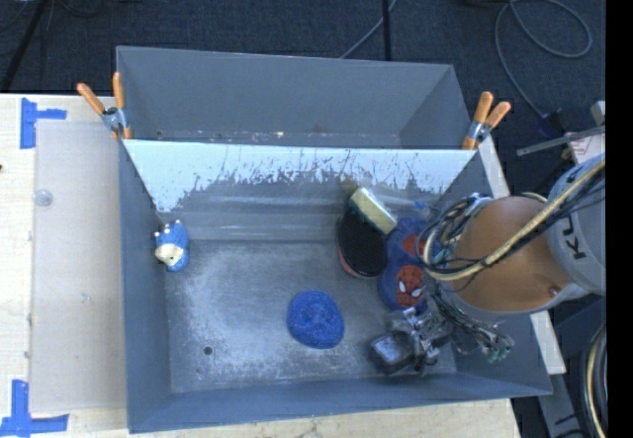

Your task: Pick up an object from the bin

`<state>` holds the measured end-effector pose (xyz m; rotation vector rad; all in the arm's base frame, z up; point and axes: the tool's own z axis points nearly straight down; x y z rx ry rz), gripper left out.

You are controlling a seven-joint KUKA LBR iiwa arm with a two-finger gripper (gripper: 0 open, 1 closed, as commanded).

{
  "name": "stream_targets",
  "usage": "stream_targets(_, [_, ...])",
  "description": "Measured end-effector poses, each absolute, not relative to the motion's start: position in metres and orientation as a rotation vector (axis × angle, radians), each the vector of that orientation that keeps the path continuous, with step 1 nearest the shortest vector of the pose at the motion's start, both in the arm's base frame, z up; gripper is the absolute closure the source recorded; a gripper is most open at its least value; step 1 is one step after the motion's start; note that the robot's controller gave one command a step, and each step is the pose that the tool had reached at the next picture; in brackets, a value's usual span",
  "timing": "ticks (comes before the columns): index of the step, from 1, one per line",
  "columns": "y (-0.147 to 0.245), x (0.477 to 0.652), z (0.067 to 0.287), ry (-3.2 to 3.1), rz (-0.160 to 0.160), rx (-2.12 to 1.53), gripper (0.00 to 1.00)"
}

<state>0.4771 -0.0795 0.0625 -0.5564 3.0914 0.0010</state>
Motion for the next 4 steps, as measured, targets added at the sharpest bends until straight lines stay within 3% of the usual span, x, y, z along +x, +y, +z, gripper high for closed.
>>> stream_targets(2, [-0.077,0.473,0.073,3.09,0.008,-0.618,1.0])
stream_targets(4, [-0.077,0.475,0.111,3.086,0.005,-0.608,1.0])
